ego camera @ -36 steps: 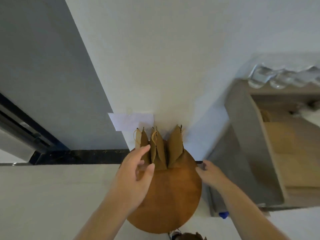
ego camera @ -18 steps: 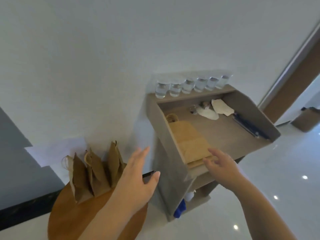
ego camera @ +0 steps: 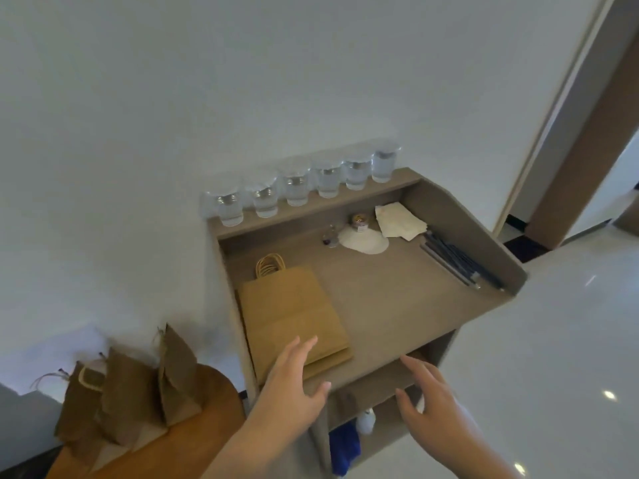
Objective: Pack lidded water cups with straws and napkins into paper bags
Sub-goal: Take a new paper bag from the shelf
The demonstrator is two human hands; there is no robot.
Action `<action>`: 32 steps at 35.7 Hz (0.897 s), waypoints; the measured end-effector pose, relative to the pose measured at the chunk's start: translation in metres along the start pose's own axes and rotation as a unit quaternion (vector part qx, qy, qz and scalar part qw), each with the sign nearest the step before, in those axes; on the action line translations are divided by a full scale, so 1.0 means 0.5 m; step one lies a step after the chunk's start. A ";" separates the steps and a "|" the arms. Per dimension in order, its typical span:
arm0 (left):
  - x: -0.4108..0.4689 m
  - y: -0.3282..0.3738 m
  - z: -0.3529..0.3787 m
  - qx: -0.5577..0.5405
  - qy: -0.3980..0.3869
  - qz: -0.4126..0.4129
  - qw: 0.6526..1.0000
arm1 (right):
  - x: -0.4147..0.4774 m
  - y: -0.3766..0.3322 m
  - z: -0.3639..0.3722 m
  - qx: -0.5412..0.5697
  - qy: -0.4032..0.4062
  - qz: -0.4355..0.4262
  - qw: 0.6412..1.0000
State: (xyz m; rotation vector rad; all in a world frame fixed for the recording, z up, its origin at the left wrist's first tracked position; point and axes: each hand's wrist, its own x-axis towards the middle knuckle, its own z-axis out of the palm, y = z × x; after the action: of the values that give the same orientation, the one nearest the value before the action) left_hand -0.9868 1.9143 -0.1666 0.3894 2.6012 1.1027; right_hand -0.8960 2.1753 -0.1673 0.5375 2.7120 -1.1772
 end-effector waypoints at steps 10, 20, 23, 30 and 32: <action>0.111 0.025 0.021 0.084 0.019 -0.085 0.993 | 0.134 0.055 0.012 0.057 -0.039 -0.096 0.993; 0.307 -0.005 0.006 0.255 -0.048 -0.128 0.957 | 0.302 0.022 -0.041 0.007 -0.066 -0.076 0.995; 0.353 0.003 0.015 0.276 -0.092 -0.179 0.940 | 0.343 0.037 -0.064 -0.031 -0.067 -0.029 0.997; 0.373 0.032 -0.021 0.245 -0.101 -0.152 0.952 | 0.456 0.034 -0.047 -0.022 -0.132 0.040 0.990; 0.356 0.048 -0.047 0.228 -0.069 -0.126 0.963 | 0.494 0.009 -0.036 -0.022 -0.151 0.037 0.988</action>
State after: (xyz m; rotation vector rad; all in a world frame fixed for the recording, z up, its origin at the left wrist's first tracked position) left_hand -1.1561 1.9784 -0.1614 0.2087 2.6673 0.3735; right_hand -1.1229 2.2572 -0.2228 0.4118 2.4336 -1.0780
